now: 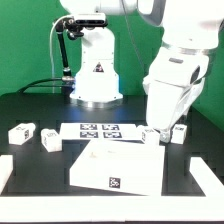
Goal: Assemble square table
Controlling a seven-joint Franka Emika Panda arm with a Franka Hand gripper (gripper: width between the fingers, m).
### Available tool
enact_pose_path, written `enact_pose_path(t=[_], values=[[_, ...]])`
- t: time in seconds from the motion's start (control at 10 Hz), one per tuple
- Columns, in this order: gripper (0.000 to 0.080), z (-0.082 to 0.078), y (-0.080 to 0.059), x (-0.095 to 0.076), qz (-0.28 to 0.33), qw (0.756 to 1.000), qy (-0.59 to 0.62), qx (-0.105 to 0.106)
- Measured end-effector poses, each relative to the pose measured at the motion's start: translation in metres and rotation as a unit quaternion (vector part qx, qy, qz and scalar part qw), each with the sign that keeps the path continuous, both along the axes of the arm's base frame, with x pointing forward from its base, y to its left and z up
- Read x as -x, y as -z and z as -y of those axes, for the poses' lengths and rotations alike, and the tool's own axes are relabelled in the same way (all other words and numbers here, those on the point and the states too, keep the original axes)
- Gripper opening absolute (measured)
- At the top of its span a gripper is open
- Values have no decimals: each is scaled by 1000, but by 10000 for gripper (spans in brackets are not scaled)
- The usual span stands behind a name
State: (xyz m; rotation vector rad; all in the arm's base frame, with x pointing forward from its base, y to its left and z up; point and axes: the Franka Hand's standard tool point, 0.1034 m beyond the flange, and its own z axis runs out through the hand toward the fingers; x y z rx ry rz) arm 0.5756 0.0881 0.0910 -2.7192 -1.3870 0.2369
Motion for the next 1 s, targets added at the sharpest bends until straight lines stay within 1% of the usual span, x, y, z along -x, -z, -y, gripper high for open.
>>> enact_pose_path(t=[0.5, 0.6, 0.7, 0.8, 1.0], values=[[649, 2, 1, 1, 1, 1000, -1, 0], [649, 9, 2, 7, 22, 999, -27, -6], [649, 14, 2, 22, 36, 999, -35, -6], [649, 18, 2, 29, 51, 998, -44, -7], [649, 23, 4, 35, 80, 995, -61, -7]])
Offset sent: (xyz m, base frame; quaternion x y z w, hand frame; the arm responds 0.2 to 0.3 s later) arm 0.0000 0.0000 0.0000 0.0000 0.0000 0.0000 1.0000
